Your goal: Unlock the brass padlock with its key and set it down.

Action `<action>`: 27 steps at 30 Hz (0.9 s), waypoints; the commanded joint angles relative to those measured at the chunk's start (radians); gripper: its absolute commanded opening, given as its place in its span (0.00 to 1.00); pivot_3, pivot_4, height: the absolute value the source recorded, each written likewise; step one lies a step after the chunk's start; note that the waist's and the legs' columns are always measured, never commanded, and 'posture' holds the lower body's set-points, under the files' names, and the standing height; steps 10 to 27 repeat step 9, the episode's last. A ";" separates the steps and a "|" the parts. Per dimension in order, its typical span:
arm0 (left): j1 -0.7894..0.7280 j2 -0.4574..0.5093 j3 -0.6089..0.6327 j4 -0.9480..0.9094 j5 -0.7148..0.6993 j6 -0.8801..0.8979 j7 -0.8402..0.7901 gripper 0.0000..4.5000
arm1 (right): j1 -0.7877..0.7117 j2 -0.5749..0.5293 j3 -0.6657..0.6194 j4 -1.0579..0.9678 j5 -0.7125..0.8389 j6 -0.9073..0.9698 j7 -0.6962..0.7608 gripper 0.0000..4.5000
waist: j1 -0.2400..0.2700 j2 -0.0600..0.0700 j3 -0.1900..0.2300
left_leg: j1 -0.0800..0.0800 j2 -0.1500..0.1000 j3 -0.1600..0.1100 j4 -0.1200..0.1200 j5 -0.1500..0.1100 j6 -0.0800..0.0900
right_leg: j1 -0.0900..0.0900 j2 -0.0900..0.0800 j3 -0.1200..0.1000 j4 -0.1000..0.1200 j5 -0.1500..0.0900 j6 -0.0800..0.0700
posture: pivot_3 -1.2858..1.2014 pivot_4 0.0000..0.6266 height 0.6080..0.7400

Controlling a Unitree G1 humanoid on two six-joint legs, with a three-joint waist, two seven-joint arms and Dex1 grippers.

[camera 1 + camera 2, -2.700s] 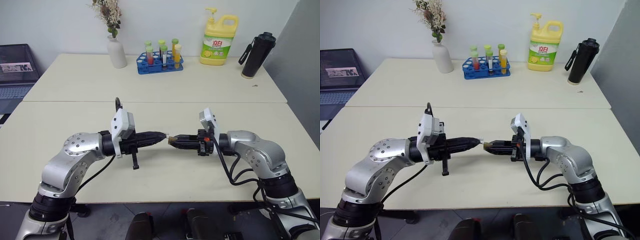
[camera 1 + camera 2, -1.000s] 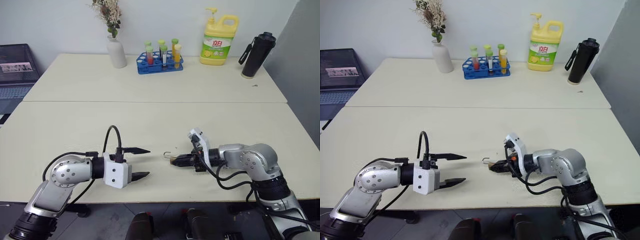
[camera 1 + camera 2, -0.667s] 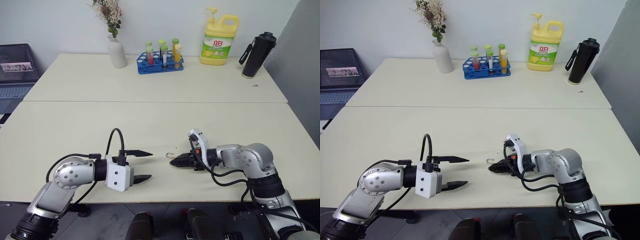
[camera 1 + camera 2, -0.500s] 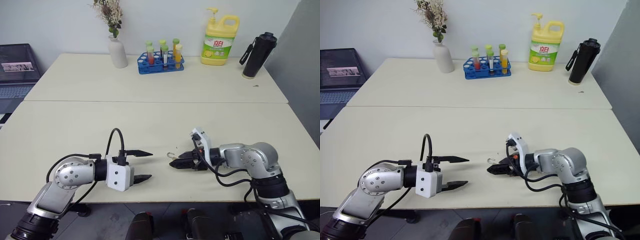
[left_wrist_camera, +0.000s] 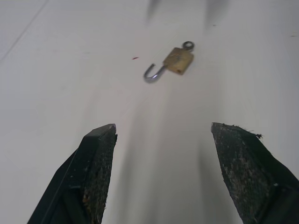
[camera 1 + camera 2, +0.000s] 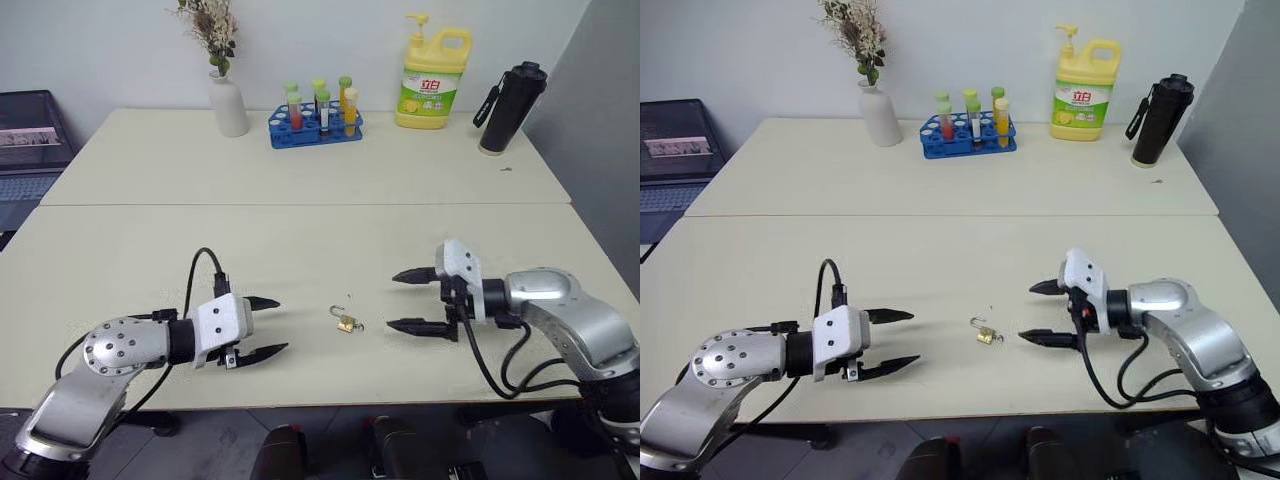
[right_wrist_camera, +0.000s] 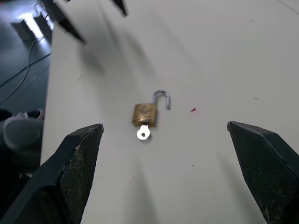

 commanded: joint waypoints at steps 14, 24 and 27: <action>0.059 0.031 0.107 -0.087 -0.107 0.078 -0.045 0.76 | -0.023 -0.054 -0.016 0.094 -0.102 -0.229 0.149 0.99 | 0.005 0.000 0.000 | 0.000 -0.001 0.000 0.000 0.000 0.000 | 0.000 -0.003 0.000 0.000 0.000 0.000 | 0.52 0.24 1.00; 0.059 0.031 0.107 -0.087 -0.107 0.078 -0.045 0.76 | -0.023 -0.054 -0.016 0.094 -0.102 -0.229 0.149 0.99 | 0.005 0.000 0.000 | 0.000 -0.001 0.000 0.000 0.000 0.000 | 0.000 -0.003 0.000 0.000 0.000 0.000 | 0.52 0.24 1.00; 0.059 0.031 0.107 -0.087 -0.107 0.078 -0.045 0.76 | -0.023 -0.054 -0.016 0.094 -0.102 -0.229 0.149 0.99 | 0.005 0.000 0.000 | 0.000 -0.001 0.000 0.000 0.000 0.000 | 0.000 -0.003 0.000 0.000 0.000 0.000 | 0.52 0.24 1.00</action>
